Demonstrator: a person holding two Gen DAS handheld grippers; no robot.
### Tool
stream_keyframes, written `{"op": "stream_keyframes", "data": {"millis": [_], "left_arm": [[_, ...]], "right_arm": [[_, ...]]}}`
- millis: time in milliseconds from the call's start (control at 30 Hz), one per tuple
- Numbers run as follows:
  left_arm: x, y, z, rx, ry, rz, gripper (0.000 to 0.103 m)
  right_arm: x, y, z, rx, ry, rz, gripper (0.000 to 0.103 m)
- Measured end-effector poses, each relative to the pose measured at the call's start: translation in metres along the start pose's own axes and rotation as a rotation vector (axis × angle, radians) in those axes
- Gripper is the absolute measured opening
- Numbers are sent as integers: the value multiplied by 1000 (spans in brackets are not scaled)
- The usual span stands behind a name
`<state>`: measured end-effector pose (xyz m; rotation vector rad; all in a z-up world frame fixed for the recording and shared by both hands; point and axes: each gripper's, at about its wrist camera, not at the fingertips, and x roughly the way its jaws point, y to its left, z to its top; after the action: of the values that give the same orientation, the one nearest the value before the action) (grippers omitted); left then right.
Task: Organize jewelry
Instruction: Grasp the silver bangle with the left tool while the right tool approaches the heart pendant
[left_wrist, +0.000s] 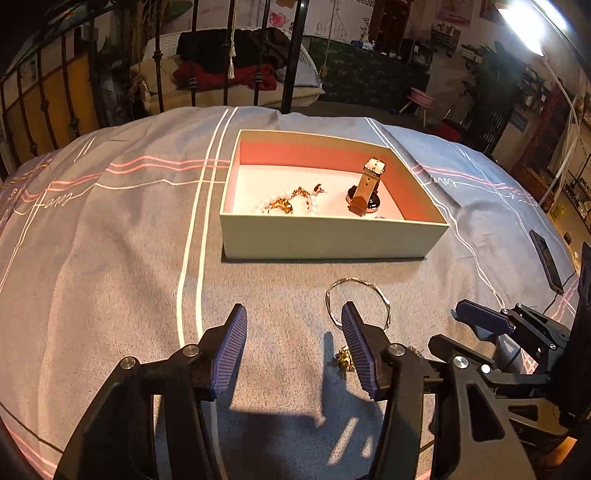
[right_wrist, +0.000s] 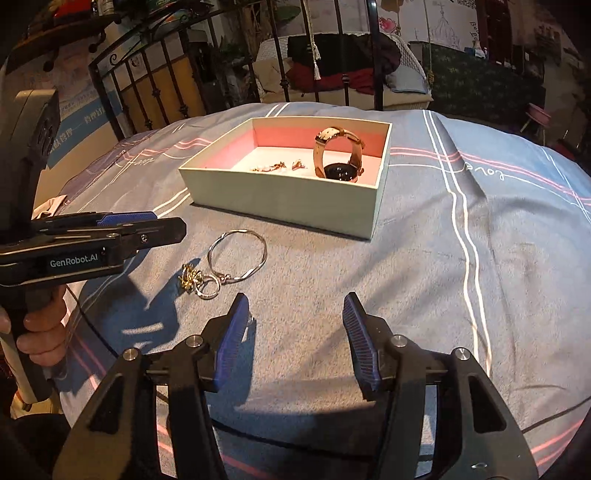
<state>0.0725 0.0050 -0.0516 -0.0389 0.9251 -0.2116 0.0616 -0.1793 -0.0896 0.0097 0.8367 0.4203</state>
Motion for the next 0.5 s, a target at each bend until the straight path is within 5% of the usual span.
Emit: {"op": "stream_keyframes", "data": {"millis": [500], "left_arm": [[33,-37,7,109,82,-119,53]], "right_arm": [[8,25,-9,-83,12,69,54]]}}
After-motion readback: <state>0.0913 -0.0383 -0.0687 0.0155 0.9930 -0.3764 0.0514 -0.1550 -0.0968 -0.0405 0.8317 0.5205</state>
